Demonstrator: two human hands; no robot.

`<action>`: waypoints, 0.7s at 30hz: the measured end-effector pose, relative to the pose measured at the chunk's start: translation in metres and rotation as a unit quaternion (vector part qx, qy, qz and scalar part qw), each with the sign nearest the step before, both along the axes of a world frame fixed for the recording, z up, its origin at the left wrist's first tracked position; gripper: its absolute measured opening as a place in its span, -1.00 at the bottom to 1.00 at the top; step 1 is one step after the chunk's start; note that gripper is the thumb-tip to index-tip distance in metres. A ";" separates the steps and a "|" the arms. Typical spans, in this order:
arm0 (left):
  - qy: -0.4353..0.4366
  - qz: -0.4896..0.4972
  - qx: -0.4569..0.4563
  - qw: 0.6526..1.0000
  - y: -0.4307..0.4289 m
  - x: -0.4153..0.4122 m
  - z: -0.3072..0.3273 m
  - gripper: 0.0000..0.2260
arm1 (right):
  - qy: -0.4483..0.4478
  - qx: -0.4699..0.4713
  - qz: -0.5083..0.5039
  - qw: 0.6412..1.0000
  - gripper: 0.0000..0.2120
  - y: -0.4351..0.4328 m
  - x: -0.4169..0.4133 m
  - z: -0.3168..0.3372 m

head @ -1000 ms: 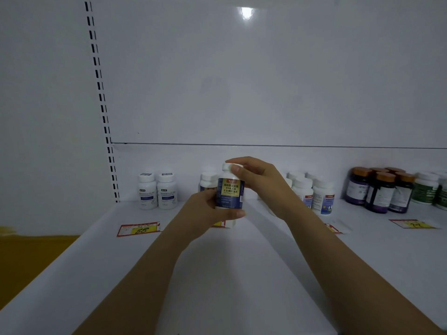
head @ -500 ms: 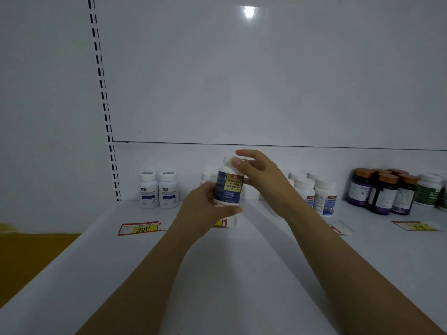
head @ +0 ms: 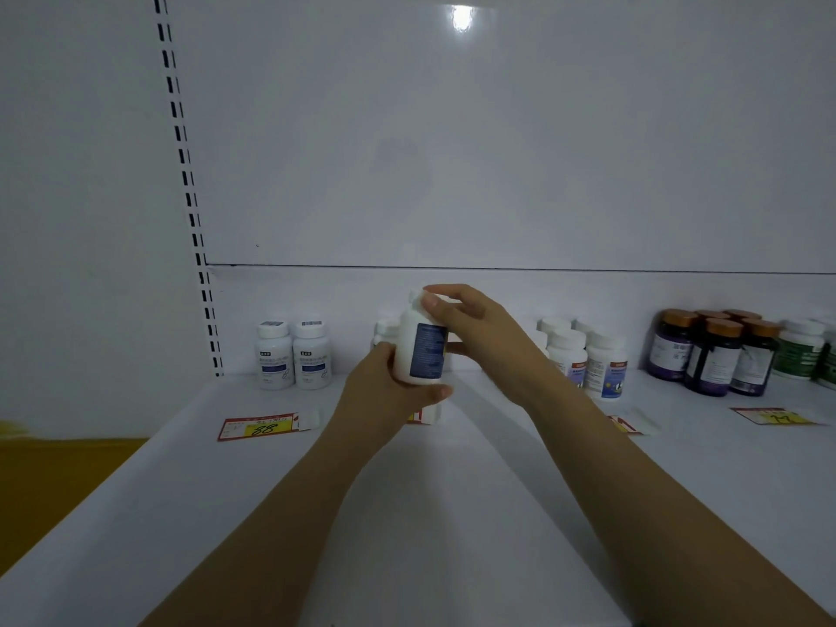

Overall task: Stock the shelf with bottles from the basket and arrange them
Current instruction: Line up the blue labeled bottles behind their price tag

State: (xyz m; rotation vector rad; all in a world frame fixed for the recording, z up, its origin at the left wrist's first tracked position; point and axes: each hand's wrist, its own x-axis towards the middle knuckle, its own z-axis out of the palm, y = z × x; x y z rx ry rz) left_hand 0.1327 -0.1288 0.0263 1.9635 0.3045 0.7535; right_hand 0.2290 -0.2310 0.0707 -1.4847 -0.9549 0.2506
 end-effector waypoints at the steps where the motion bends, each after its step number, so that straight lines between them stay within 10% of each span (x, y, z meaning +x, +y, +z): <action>1: 0.000 0.004 0.004 1.000 0.000 0.000 0.000 -0.58 | -0.010 0.003 -0.021 1.000 -0.64 0.001 0.001 -0.001; 21: 0.031 -0.111 -0.085 0.990 -0.004 -0.006 0.009 -0.75 | 0.070 0.077 0.044 0.994 -0.75 -0.006 0.008 -0.001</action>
